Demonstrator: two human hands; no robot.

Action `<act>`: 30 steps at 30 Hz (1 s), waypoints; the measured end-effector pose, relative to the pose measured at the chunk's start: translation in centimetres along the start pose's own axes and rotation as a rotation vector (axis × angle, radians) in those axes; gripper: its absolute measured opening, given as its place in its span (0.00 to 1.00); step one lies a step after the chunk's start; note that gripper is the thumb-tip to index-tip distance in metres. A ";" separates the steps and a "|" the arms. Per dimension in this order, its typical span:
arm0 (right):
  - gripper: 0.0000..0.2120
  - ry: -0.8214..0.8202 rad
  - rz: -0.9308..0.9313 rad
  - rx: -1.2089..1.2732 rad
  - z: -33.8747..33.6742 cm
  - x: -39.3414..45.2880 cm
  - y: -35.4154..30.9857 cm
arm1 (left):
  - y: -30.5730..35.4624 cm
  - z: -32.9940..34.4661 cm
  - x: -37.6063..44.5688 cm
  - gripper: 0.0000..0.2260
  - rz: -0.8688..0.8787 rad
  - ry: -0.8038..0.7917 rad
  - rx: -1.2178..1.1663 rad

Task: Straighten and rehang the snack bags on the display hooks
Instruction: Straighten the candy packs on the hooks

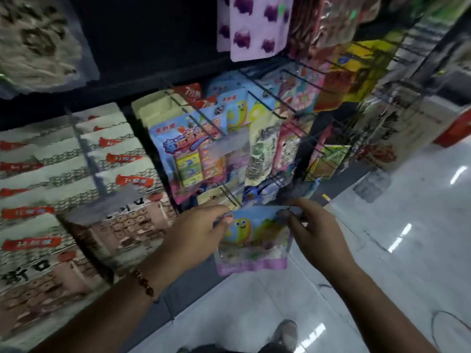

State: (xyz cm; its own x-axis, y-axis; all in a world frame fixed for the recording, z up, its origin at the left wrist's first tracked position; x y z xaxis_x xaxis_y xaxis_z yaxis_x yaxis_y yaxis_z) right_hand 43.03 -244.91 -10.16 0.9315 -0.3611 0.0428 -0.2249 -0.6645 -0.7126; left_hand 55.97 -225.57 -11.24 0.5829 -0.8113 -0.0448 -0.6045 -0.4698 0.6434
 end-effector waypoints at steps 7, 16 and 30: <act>0.05 -0.050 -0.032 -0.046 -9.6 1.8 9.4 | 8.4 4.9 8.3 0.14 -0.028 0.002 -0.022; 0.03 -0.081 -0.059 0.055 -18.2 6.3 15.3 | 15.2 7.7 15.2 0.20 -0.085 0.049 -0.053; 0.05 -0.019 -0.047 0.165 -23.5 17.1 18.0 | 16.2 6.3 26.9 0.24 -0.059 0.158 -0.104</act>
State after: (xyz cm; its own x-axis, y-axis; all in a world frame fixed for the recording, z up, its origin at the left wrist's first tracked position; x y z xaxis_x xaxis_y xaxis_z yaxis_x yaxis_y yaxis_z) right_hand 48.21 -278.46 -5.78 0.9454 -0.3188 0.0671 -0.1321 -0.5634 -0.8156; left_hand 58.37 -257.20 -6.84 0.6984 -0.7151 0.0306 -0.5125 -0.4698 0.7188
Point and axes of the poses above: each hand's wrist, its own x-axis towards the middle knuckle, its own z-axis out of the palm, y = z × x, the point moved 3 cm from there along x, towards the middle knuckle, and after that the axes turned 10 degrees about -y, right-handed, at the moved point
